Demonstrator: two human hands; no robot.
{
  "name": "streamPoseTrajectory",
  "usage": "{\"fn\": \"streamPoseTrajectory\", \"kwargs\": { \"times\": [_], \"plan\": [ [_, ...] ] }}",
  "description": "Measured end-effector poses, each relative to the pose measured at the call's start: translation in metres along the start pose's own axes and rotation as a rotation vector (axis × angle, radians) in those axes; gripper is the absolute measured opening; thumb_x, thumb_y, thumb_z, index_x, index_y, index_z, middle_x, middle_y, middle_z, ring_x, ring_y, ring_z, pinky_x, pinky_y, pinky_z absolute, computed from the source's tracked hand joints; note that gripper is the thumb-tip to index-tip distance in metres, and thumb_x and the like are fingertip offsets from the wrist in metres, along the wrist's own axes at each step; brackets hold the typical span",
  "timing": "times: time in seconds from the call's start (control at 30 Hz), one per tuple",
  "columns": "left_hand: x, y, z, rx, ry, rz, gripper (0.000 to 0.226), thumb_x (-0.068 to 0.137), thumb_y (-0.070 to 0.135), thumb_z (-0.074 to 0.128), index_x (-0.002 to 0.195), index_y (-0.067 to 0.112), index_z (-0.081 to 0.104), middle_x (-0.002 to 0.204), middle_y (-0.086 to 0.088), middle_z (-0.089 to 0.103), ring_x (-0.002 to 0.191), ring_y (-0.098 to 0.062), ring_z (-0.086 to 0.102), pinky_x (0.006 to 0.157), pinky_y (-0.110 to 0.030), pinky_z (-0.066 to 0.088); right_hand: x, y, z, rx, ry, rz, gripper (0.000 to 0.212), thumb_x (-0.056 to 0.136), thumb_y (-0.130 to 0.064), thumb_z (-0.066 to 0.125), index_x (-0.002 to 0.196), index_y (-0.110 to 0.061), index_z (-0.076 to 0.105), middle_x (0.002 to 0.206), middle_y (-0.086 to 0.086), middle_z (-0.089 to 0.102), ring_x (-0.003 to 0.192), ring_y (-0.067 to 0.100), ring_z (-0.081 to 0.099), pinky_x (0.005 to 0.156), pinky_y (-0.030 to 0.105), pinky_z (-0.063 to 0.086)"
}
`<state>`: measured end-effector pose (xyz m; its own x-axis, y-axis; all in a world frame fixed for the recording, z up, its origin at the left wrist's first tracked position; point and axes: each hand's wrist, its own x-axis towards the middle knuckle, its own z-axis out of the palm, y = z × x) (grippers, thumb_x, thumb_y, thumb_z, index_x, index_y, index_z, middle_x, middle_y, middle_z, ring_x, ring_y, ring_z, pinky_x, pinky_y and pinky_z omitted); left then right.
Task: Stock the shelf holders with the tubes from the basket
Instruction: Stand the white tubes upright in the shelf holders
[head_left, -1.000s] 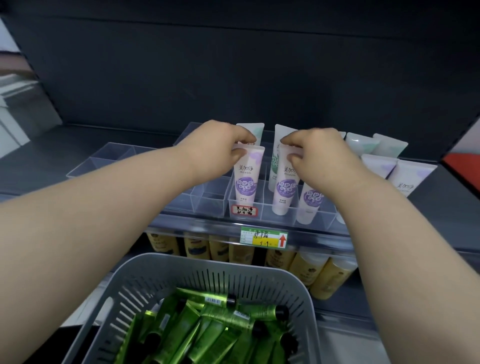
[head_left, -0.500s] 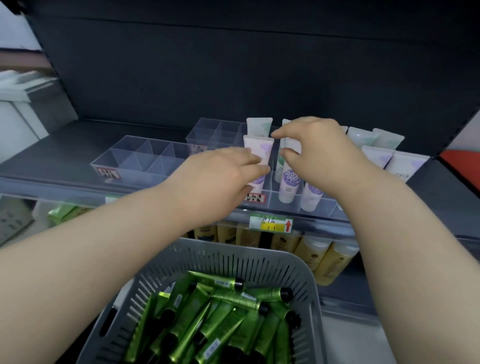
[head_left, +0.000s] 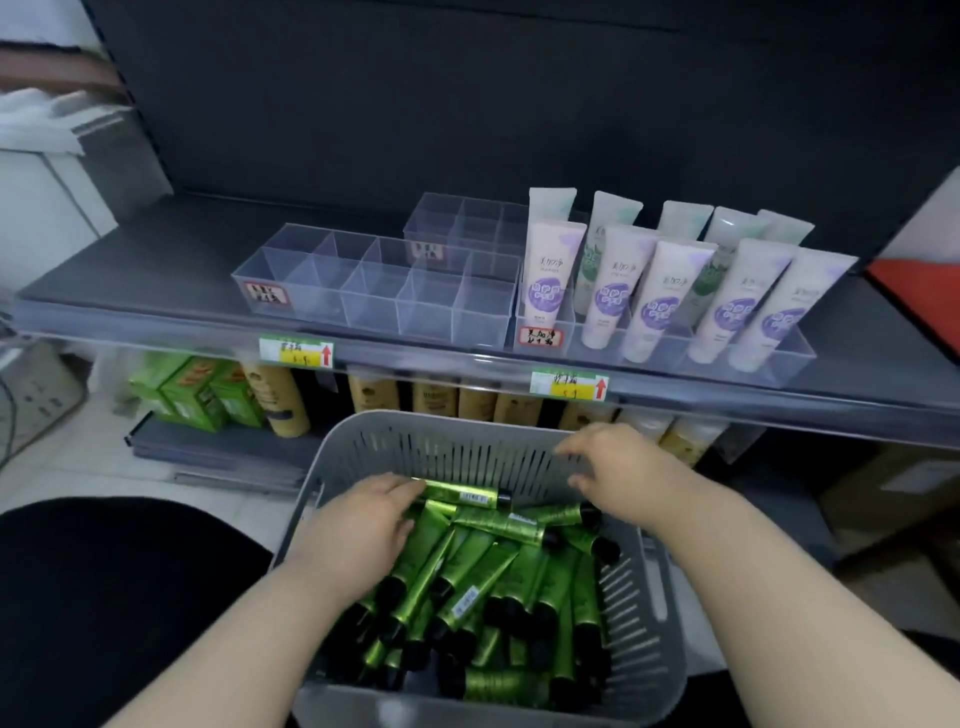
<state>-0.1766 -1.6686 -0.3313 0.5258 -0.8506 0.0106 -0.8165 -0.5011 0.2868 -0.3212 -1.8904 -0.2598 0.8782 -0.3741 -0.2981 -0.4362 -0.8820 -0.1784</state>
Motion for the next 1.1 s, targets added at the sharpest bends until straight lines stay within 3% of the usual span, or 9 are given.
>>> {"fn": "streamPoseTrajectory", "kwargs": {
  "times": [0.1, 0.23, 0.33, 0.57, 0.73, 0.8, 0.93, 1.0, 1.1],
  "plan": [
    [0.007, -0.003, 0.018, -0.004, -0.182, -0.028, 0.047, 0.093, 0.025, 0.049, 0.140, 0.024, 0.041, 0.142, 0.003, 0.044, 0.128, -0.016, 0.042, 0.104, -0.027, 0.037, -0.004, -0.005, 0.045, 0.072, -0.114, 0.092, 0.044, 0.089, -0.019, 0.058, 0.132, -0.021, 0.052, 0.138, 0.005, 0.050, 0.126, 0.022, 0.046, 0.106, 0.030, 0.038],
    [0.012, -0.017, 0.046, 0.017, -0.356, -0.105, 0.044, 0.094, 0.022, 0.047, 0.138, 0.022, 0.044, 0.138, -0.006, 0.047, 0.123, -0.022, 0.047, 0.100, -0.028, 0.040, -0.009, -0.022, 0.102, 0.183, -0.236, 0.180, 0.046, 0.089, -0.012, 0.055, 0.134, -0.018, 0.049, 0.137, 0.010, 0.049, 0.121, 0.025, 0.051, 0.099, 0.027, 0.041],
    [0.004, -0.026, 0.067, 0.127, -0.511, -0.143, 0.040, 0.092, 0.020, 0.048, 0.132, 0.019, 0.049, 0.139, -0.010, 0.045, 0.130, -0.030, 0.037, 0.103, -0.033, 0.038, -0.012, -0.034, 0.134, 0.193, -0.331, 0.210, 0.049, 0.090, -0.015, 0.055, 0.137, -0.019, 0.045, 0.142, 0.010, 0.043, 0.126, 0.025, 0.046, 0.102, 0.029, 0.041],
    [0.019, -0.019, 0.082, 0.107, -0.474, -0.246, 0.049, 0.089, 0.008, 0.049, 0.137, 0.019, 0.042, 0.140, -0.011, 0.038, 0.128, -0.032, 0.038, 0.104, -0.037, 0.037, 0.001, -0.038, 0.155, 0.175, -0.316, 0.266, 0.043, 0.090, -0.012, 0.052, 0.132, -0.019, 0.048, 0.133, 0.009, 0.047, 0.118, 0.027, 0.052, 0.098, 0.034, 0.045],
    [0.025, -0.023, 0.088, 0.072, -0.562, -0.442, 0.051, 0.095, 0.024, 0.048, 0.142, 0.013, 0.032, 0.150, -0.020, 0.022, 0.128, -0.030, 0.043, 0.100, -0.035, 0.041, 0.010, -0.044, 0.161, 0.201, -0.306, 0.254, 0.051, 0.091, -0.020, 0.054, 0.140, -0.018, 0.039, 0.141, 0.008, 0.036, 0.126, 0.028, 0.045, 0.104, 0.036, 0.041],
    [0.027, -0.024, 0.088, 0.084, -0.547, -0.455, 0.046, 0.097, 0.021, 0.046, 0.141, 0.012, 0.035, 0.147, -0.023, 0.026, 0.129, -0.031, 0.042, 0.100, -0.034, 0.041, 0.012, -0.044, 0.165, 0.166, -0.347, 0.238, 0.052, 0.092, -0.023, 0.054, 0.141, -0.017, 0.037, 0.145, 0.007, 0.029, 0.128, 0.028, 0.041, 0.104, 0.037, 0.040],
    [0.032, -0.025, 0.087, 0.062, -0.485, -0.450, 0.039, 0.093, 0.011, 0.049, 0.132, 0.013, 0.047, 0.125, -0.014, 0.056, 0.114, -0.028, 0.055, 0.093, -0.031, 0.046, 0.016, -0.043, 0.168, 0.070, -0.409, 0.205, 0.057, 0.090, -0.017, 0.059, 0.142, -0.018, 0.037, 0.155, 0.004, 0.012, 0.134, 0.031, 0.032, 0.107, 0.040, 0.037],
    [0.033, -0.022, 0.083, -0.045, -0.468, -0.495, 0.044, 0.091, 0.016, 0.052, 0.135, 0.015, 0.044, 0.129, -0.012, 0.055, 0.116, -0.027, 0.053, 0.091, -0.029, 0.045, 0.017, -0.043, 0.169, 0.031, -0.424, 0.184, 0.057, 0.087, -0.011, 0.060, 0.140, -0.018, 0.040, 0.154, 0.005, 0.014, 0.133, 0.033, 0.033, 0.106, 0.041, 0.039],
    [0.030, -0.018, 0.073, -0.297, -0.475, -0.614, 0.060, 0.089, 0.017, 0.056, 0.144, 0.018, 0.030, 0.141, -0.012, 0.043, 0.119, -0.026, 0.050, 0.089, -0.025, 0.042, 0.017, -0.047, 0.165, 0.020, -0.421, 0.206, 0.043, 0.087, -0.018, 0.062, 0.128, -0.015, 0.050, 0.142, 0.010, 0.029, 0.123, 0.032, 0.041, 0.098, 0.041, 0.044]
  ]
}}
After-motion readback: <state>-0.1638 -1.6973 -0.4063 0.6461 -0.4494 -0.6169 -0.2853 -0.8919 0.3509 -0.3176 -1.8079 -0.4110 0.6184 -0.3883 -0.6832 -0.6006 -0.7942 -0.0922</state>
